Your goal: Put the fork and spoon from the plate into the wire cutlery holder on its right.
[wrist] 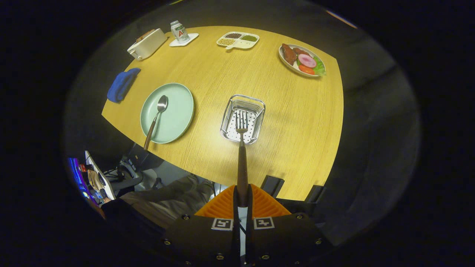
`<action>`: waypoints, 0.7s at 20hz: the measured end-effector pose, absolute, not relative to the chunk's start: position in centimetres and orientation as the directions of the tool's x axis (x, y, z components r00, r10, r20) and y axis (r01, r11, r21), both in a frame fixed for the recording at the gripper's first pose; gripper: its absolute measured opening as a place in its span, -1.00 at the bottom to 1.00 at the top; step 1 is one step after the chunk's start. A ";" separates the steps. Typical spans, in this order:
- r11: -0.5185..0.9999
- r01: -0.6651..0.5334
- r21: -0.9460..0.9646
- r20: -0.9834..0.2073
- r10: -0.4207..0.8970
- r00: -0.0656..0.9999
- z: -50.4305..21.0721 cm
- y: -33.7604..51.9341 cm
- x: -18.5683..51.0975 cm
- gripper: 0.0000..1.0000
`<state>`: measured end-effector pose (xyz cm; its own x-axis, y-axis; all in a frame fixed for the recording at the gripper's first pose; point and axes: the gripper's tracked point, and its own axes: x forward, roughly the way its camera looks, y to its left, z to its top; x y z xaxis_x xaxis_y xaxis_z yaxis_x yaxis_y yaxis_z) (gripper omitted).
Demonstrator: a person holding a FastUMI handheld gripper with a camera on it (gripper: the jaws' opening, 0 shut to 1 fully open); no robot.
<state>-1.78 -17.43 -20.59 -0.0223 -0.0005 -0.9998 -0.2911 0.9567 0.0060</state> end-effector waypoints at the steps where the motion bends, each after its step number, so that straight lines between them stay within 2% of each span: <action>1: 0.957 -0.291 0.004 -0.999 -0.007 -0.037 -21.2 -17.5 -1.4 -0.88; 5: 0.953 -0.302 -0.019 -0.996 -0.045 -0.081 -22.6 -17.8 -0.2 -0.88; 8: 0.955 -0.294 -0.029 -0.997 -0.050 -0.065 -22.9 -17.9 1.3 -0.85; 9: 0.958 -0.284 -0.028 -0.998 -0.045 -0.051 -22.9 -17.8 1.7 -0.75; 10: 0.962 -0.270 -0.031 -0.999 -0.042 -0.035 -22.2 -17.8 2.4 -0.75; 11: 0.966 -0.255 -0.045 -0.999 -0.050 -0.012 -21.7 -18.1 2.7 -0.57; 14: 0.981 -0.187 -0.055 -0.994 -0.037 0.100 -19.2 -18.1 4.1 -0.47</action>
<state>4.12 -18.11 -19.19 0.1005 -0.0371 -0.9942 -0.1871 0.9808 -0.0555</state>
